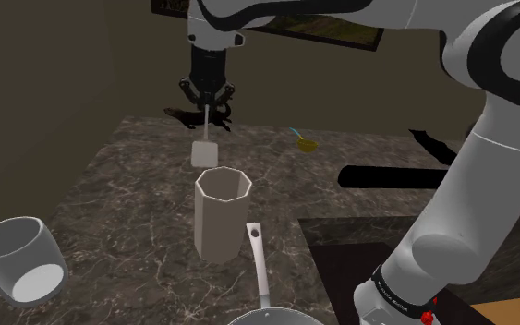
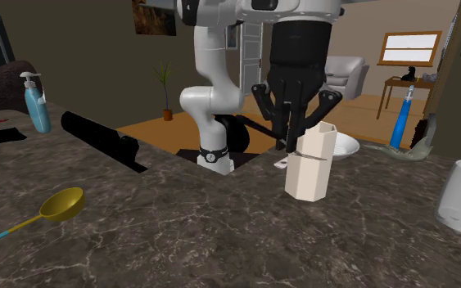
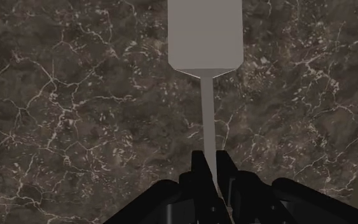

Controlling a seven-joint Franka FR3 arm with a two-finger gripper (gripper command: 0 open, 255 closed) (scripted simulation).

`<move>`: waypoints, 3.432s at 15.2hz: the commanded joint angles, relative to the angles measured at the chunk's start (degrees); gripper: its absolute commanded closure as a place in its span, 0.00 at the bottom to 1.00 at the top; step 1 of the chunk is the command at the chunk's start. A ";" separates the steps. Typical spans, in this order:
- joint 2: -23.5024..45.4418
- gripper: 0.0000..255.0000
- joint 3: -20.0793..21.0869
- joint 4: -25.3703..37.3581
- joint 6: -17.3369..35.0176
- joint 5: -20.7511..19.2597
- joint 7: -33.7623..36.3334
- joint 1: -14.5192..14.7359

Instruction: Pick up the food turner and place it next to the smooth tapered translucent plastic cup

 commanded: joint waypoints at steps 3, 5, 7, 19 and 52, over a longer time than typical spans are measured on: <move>-3.48 1.00 2.03 -3.47 -0.03 1.11 4.13 2.14; -4.94 1.00 3.13 -5.08 0.12 1.64 6.28 3.27; -6.18 1.00 4.28 -6.39 0.18 2.13 8.51 4.43; -8.66 1.00 12.45 -8.49 -0.69 3.38 23.78 11.85; -12.46 0.00 13.47 -22.46 32.76 -1.98 29.57 12.39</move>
